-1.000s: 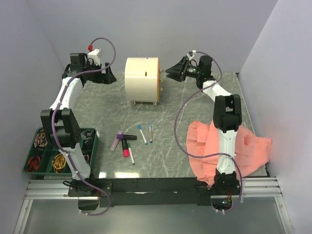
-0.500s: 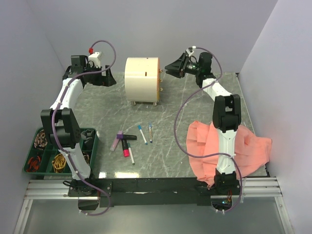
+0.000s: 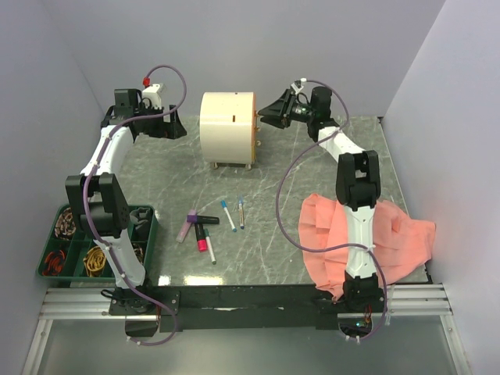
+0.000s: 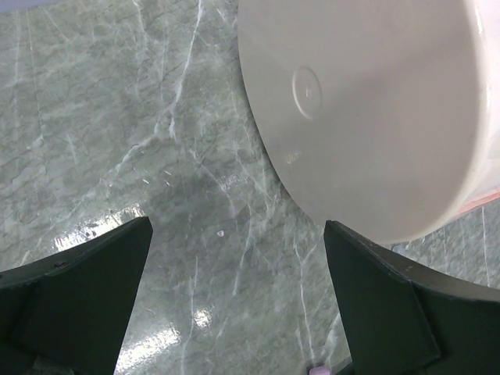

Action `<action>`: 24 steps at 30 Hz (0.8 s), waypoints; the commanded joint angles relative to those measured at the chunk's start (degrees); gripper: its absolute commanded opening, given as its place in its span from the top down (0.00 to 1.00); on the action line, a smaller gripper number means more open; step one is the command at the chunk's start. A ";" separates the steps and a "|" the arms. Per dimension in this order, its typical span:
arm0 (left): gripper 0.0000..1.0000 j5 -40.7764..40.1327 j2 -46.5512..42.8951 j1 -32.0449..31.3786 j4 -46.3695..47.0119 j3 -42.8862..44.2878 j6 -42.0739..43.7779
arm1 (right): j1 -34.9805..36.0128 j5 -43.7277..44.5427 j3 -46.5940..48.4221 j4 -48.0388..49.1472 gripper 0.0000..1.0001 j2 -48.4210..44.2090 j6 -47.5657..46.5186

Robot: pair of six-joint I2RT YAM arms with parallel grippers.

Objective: Sort the stationery into containers
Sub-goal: Open the drawer in the storage box.

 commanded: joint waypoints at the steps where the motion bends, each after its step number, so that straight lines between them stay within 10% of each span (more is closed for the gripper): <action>1: 0.01 -0.41 -3.09 -0.39 0.70 0.24 1.47 | 0.70 0.43 3.12 0.53 0.45 0.66 -1.00; 24: 0.01 -0.41 -0.36 -1.09 0.26 2.78 1.39 | 1.66 0.52 5.76 0.62 0.73 2.07 -1.26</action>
